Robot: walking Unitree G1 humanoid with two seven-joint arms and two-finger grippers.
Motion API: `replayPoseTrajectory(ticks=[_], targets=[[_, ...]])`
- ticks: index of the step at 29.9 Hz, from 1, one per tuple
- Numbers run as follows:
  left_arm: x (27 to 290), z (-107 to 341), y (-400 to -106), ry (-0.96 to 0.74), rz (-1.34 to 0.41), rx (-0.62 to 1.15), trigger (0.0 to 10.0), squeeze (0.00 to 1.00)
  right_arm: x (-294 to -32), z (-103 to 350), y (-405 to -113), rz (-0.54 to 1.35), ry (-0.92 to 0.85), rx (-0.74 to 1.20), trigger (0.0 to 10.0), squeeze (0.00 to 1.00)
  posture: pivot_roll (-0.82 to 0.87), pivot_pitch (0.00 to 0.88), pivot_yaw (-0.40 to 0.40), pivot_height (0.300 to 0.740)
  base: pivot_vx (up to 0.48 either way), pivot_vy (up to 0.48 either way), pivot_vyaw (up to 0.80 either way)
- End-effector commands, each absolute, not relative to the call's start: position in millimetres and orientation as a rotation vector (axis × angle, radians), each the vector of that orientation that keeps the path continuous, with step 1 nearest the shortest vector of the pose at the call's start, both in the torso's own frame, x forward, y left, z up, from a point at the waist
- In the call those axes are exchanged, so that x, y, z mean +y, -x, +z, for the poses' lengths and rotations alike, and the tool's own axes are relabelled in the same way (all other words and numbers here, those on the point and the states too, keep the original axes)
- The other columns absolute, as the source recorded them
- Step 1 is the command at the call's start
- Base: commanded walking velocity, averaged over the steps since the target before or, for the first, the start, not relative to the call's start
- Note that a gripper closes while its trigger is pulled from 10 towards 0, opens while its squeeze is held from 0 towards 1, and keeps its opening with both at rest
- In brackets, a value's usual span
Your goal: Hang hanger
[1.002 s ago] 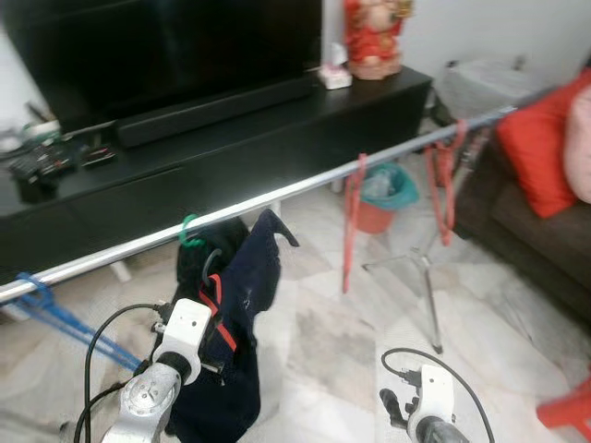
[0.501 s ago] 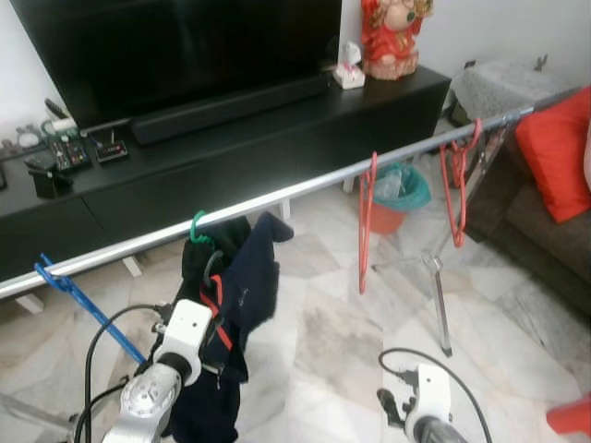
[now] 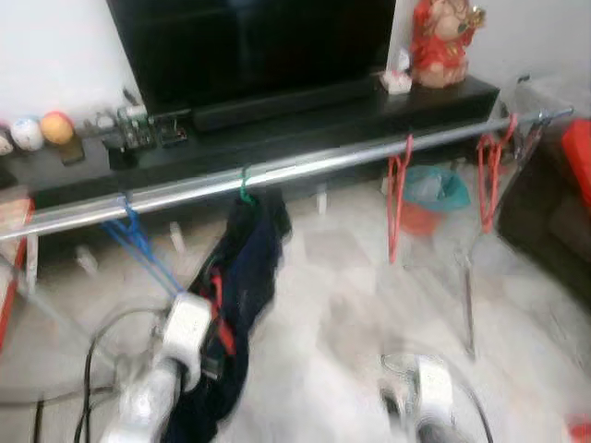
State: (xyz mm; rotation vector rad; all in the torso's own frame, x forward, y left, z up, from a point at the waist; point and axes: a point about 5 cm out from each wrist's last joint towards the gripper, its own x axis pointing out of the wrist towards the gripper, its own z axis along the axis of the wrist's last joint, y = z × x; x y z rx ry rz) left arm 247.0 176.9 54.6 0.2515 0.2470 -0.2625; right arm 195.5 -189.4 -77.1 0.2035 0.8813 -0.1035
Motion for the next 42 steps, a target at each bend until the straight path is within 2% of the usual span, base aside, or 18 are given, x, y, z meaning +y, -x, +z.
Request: replayPoseTrajectory(ticks=[1,12,21,42], targets=[[174.2,61.7,-249.4,-0.249,-0.265,0.207,10.0,0.00,-190.9,-75.3,-198.6,-0.104,-0.195,0.876,10.0,0.00,0.03,0.030,0.024,0.740,-0.277,0.000,0.00],[173.7,61.9,-249.0,-0.247,-0.266,0.205,10.0,0.00,-191.3,-75.1,-198.9,-0.099,-0.187,0.875,10.0,0.00,0.04,0.033,0.024,0.740,-0.273,0.000,0.00],[174.1,62.0,-248.9,-0.247,-0.268,0.206,10.0,0.00,-190.9,-75.0,-199.0,-0.096,-0.187,0.874,10.0,0.00,0.04,0.035,0.027,0.740,-0.275,0.000,0.67],[174.4,62.5,-247.4,-0.248,-0.273,0.208,10.0,0.00,-190.5,-75.5,-198.2,-0.098,-0.189,0.874,10.0,0.00,0.04,0.045,0.029,0.740,-0.275,0.000,0.00]])
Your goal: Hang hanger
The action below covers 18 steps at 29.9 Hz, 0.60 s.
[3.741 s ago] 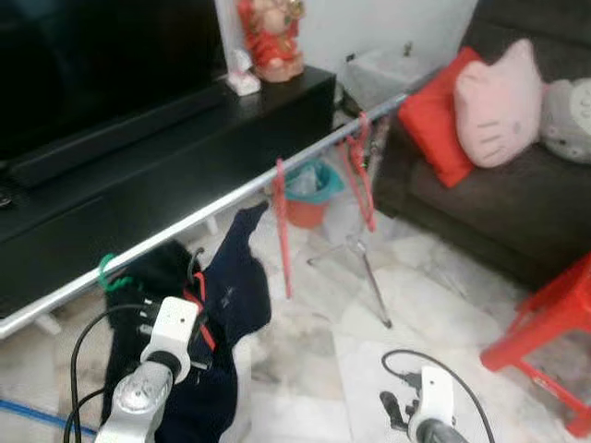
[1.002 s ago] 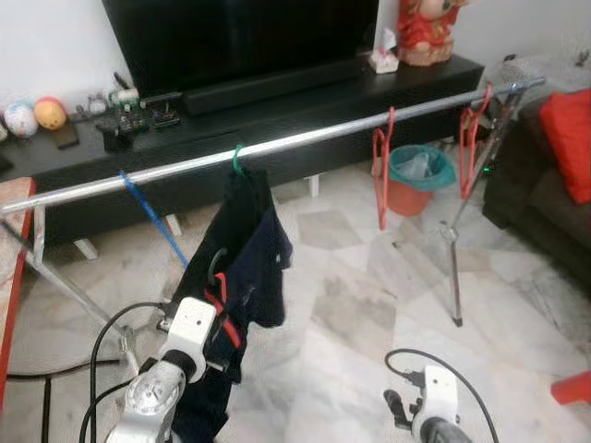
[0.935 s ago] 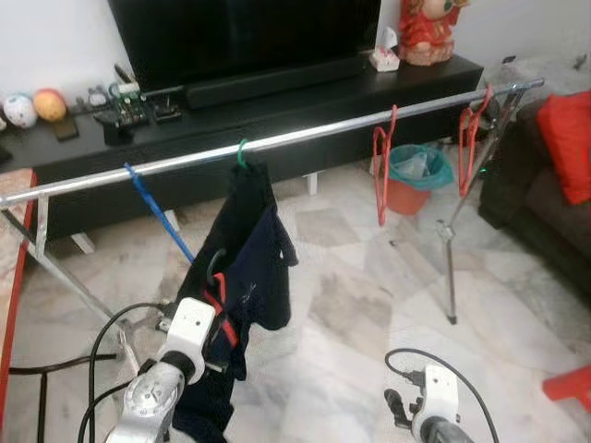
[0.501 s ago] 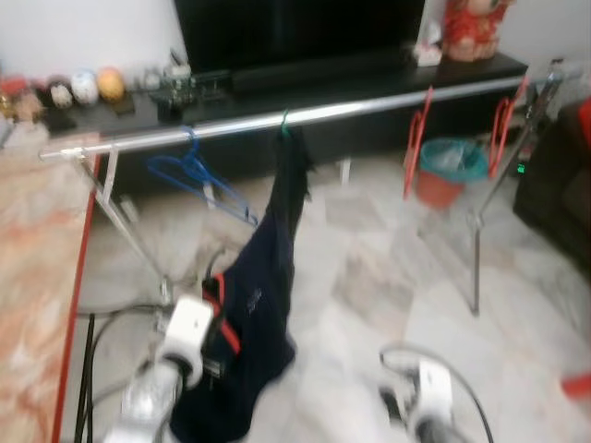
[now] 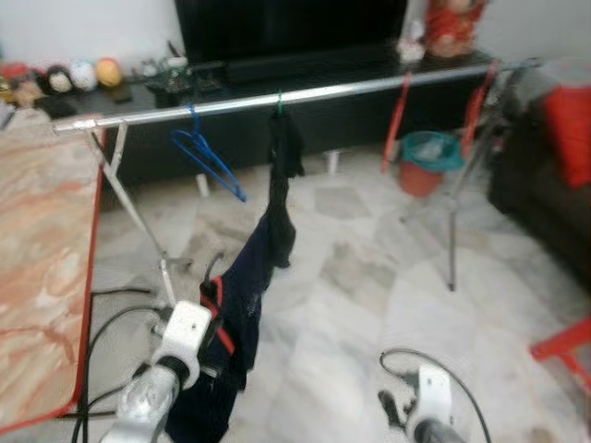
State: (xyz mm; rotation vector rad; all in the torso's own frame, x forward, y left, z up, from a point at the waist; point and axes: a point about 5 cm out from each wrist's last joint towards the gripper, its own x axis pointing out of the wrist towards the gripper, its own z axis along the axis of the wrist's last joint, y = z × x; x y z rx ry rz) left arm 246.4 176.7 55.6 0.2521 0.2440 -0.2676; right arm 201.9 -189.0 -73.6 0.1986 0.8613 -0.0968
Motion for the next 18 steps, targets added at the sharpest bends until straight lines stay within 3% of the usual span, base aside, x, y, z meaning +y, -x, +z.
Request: replayPoseTrajectory(ticks=[1,18], targets=[[174.2,62.3,-247.1,-0.248,-0.273,0.208,10.0,0.00,-190.6,-75.5,-198.0,-0.098,-0.190,0.874,10.0,0.00,0.04,0.042,0.028,0.740,-0.281,0.000,0.00],[173.5,61.8,-246.6,-0.249,-0.277,0.208,10.0,0.00,-190.8,-75.9,-197.1,-0.094,-0.188,0.873,10.0,0.00,0.04,0.014,0.027,0.740,-0.292,0.000,0.00]])
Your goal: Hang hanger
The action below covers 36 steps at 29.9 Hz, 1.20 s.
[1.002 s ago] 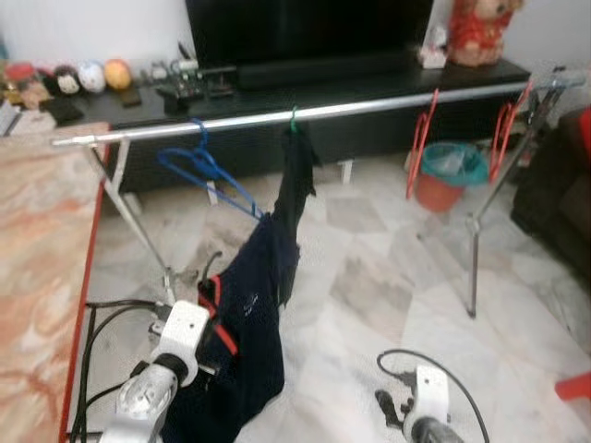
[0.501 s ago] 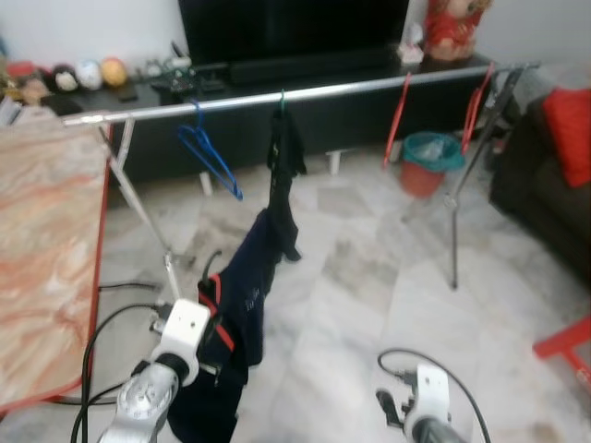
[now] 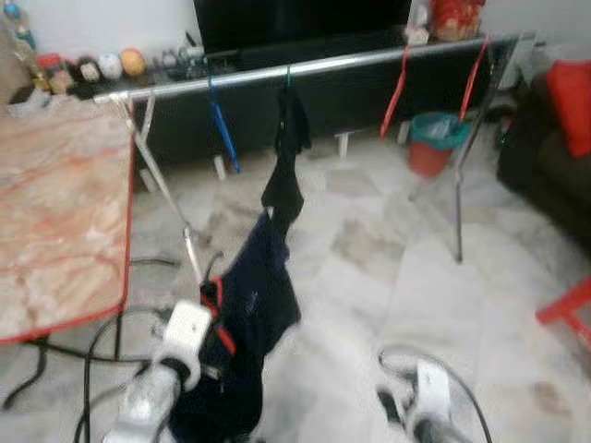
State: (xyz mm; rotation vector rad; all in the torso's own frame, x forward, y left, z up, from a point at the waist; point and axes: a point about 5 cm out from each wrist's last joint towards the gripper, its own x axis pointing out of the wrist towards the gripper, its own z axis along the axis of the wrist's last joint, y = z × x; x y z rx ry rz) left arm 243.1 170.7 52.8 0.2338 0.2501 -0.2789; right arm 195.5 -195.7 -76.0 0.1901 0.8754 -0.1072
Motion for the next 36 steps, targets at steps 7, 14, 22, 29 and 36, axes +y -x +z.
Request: replayPoseTrajectory(ticks=[7,14,22,29,36], targets=[[172.8,61.4,-246.6,-0.252,-0.283,0.208,10.0,0.00,-190.8,-76.0,-196.8,-0.089,-0.175,0.874,10.0,0.00,0.04,0.000,0.027,0.740,-0.295,0.000,0.51],[172.1,61.4,-246.4,-0.254,-0.288,0.208,10.0,0.00,-190.9,-76.2,-196.2,-0.090,-0.177,0.873,10.0,0.00,0.04,0.000,0.027,0.740,-0.296,0.000,0.80],[171.8,61.7,-246.6,-0.248,-0.287,0.210,10.0,0.00,-191.0,-76.0,-196.5,-0.095,-0.194,0.867,10.0,0.00,0.04,0.006,0.025,0.740,-0.109,0.000,0.29],[167.2,64.5,-245.8,-0.212,-0.341,0.210,10.0,0.00,-190.1,-74.2,-198.8,-0.064,-0.205,0.846,10.0,0.00,0.05,0.034,0.021,0.740,0.000,0.000,0.00],[165.5,67.0,-245.8,-0.221,-0.352,0.195,10.0,0.00,-190.2,-73.6,-199.5,-0.063,-0.208,0.836,10.0,0.00,0.04,0.046,0.021,0.740,0.000,0.000,0.00]])
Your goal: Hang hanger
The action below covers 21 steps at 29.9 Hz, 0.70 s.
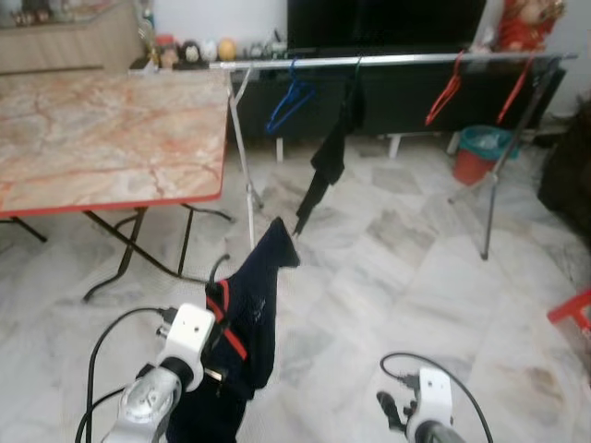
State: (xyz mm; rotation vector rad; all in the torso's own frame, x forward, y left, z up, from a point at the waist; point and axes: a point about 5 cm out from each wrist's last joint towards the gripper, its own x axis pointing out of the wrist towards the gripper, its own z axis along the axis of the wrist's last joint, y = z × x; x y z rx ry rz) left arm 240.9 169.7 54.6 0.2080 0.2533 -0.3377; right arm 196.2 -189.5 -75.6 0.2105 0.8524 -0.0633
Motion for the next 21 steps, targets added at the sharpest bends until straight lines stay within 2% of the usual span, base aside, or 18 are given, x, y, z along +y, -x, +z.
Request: replayPoseTrajectory(ticks=[1,5,21], targets=[[165.7,67.4,-245.9,-0.224,-0.350,0.193,10.0,0.00,-190.3,-73.6,-199.5,-0.063,-0.208,0.835,10.0,0.00,0.04,0.047,0.022,0.740,0.000,0.000,0.00],[165.4,67.8,-246.0,-0.229,-0.353,0.191,10.0,0.00,-190.6,-73.5,-199.4,-0.063,-0.210,0.834,10.0,0.00,0.04,0.050,0.022,0.740,0.000,0.000,0.00],[165.3,69.8,-248.2,-0.237,-0.352,0.189,10.0,0.00,-190.5,-72.5,-200.7,-0.060,-0.217,0.819,10.0,0.00,0.04,0.059,0.024,0.740,0.000,-0.327,0.00]])
